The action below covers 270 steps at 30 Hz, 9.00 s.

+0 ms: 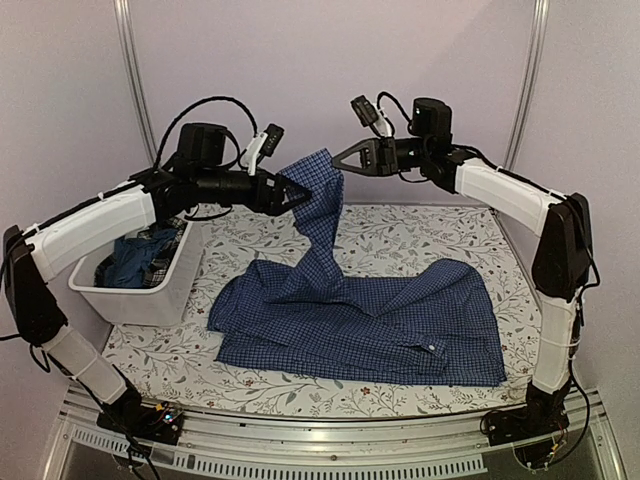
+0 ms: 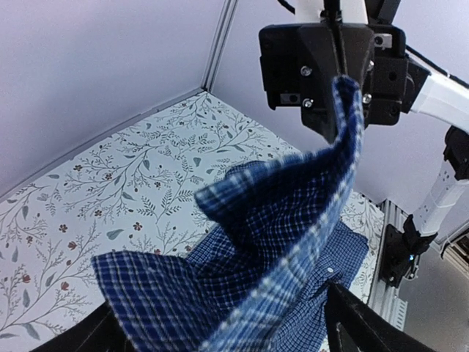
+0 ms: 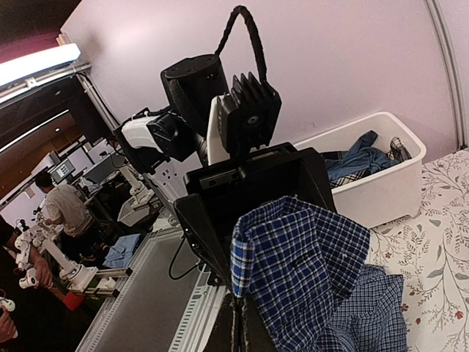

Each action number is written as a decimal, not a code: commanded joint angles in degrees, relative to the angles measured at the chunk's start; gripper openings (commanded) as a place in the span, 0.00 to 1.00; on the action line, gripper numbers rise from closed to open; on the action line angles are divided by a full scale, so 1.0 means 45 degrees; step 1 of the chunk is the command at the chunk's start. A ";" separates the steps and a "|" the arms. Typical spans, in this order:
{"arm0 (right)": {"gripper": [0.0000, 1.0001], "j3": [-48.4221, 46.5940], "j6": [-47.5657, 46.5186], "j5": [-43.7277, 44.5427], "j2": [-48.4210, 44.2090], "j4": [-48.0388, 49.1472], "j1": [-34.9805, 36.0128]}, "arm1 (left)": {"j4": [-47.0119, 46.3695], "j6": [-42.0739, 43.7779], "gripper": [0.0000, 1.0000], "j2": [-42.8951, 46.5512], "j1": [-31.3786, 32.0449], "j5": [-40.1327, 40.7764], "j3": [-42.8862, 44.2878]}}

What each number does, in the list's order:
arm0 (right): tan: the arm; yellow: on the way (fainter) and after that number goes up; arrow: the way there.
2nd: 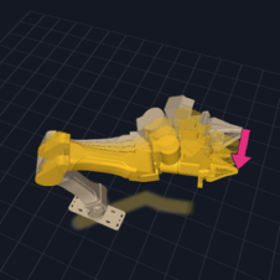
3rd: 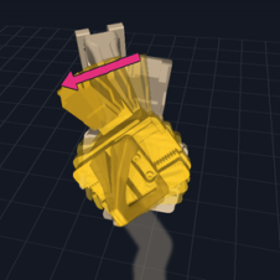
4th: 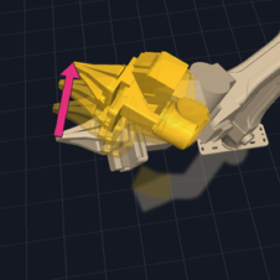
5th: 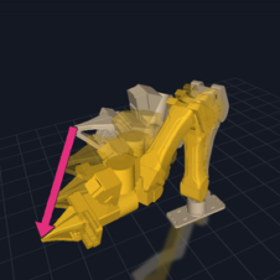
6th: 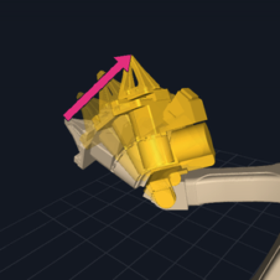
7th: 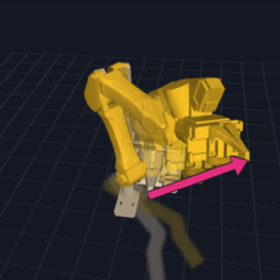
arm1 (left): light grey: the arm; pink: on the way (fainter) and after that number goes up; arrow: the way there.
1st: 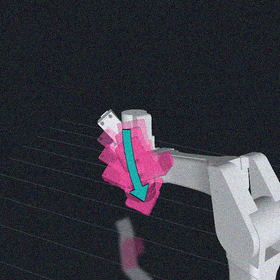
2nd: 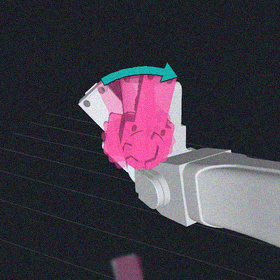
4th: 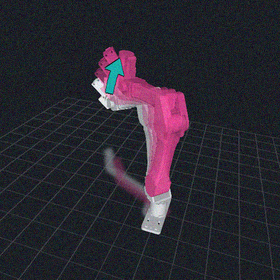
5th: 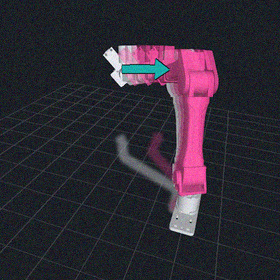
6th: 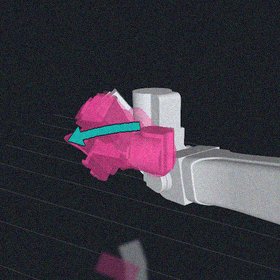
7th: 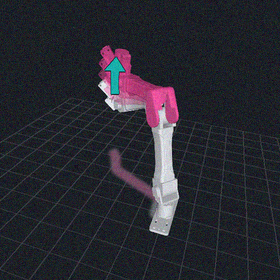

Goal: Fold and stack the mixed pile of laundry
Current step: Pass from the right arm to the left, then pass from the left arm to the right, then pass from the right arm to the left, then adjust the 1/3-folded shirt at the center of the board, then pick up the 1/3-folded shirt from the center of the board.

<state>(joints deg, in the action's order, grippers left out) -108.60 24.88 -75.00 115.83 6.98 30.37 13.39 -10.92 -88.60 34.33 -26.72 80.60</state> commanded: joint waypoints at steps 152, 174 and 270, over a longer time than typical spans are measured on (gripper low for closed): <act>0.52 0.1825 -0.8823 1.2014 0.1156 -1.2302 -0.5079 | -0.4831 0.9978 0.00 -0.4928 -0.0763 0.0296 0.5242; 0.57 0.1783 -0.8909 1.5250 0.3365 -1.2427 -0.4928 | -0.4462 1.0173 0.00 -0.4878 -0.0889 0.0927 0.4997; 0.00 0.9464 -0.4234 1.2497 -0.3924 -0.4734 -0.6131 | 0.1508 -0.2020 0.52 -0.7488 -0.3070 0.1598 0.2836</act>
<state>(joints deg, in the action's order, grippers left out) -66.96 6.37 -18.44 99.55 -14.11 2.96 15.86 -24.10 -118.69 19.84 -17.85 89.54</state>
